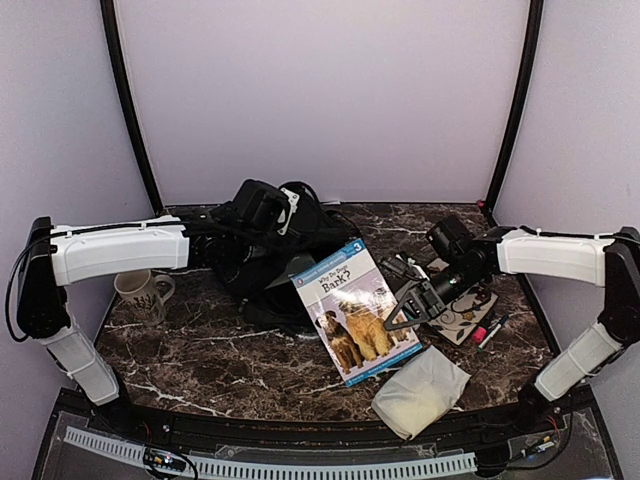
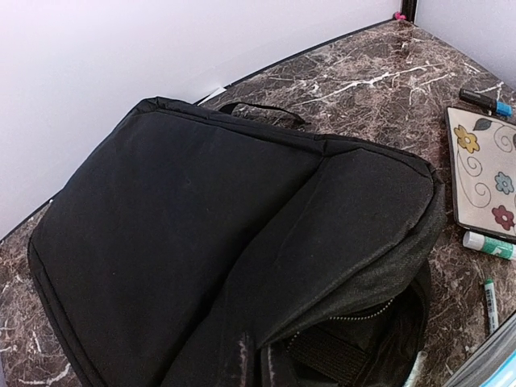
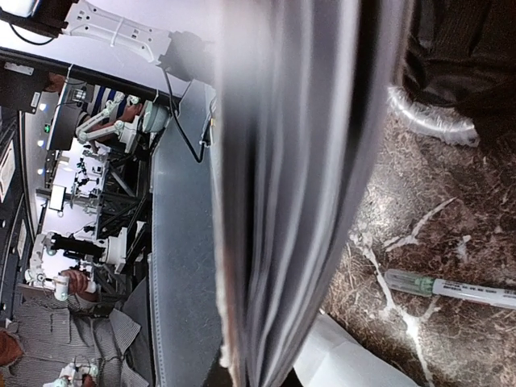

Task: Pack the student bag
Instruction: Place the book in the largest pocket of the bag.

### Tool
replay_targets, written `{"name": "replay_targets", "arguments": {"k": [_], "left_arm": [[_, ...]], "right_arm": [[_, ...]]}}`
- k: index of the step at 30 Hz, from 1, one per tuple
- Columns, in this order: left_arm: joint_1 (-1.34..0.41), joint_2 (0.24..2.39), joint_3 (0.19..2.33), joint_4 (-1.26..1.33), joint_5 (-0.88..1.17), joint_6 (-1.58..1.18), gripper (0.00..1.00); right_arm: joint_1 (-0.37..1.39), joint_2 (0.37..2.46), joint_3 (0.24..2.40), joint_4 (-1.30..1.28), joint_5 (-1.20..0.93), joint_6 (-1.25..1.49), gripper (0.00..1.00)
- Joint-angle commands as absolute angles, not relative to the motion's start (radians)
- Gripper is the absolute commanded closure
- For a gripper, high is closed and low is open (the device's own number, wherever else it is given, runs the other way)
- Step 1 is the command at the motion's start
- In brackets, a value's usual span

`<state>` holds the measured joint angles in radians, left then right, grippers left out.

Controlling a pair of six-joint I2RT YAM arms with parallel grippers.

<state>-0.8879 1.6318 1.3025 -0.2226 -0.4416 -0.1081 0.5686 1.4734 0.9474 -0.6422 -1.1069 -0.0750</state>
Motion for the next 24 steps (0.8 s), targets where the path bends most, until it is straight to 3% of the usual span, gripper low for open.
{"name": "replay_targets", "arguments": {"k": [1, 5, 12, 19, 24], "left_arm": [[-0.882, 1.547, 1.342, -0.113, -0.474, -0.143, 1.00], [-0.886, 1.543, 1.340, -0.088, -0.452, -0.145, 1.00], [-0.918, 1.528, 1.334, -0.073, -0.460, -0.134, 1.00], [-0.963, 1.497, 1.299, -0.047, -0.466, -0.116, 1.00], [-0.982, 1.476, 1.262, -0.024, -0.449, -0.103, 1.00]], "right_arm": [[0.624, 1.502, 0.939, -0.519, -1.173, 0.000, 1.00], [0.672, 1.527, 0.906, -0.341, -1.159, 0.170, 1.00], [0.698, 1.721, 0.998, -0.312, -1.148, 0.257, 1.00], [0.698, 1.810, 1.044, -0.043, -1.120, 0.453, 1.00], [0.699, 1.909, 1.134, -0.060, -1.120, 0.487, 1.00]]}}
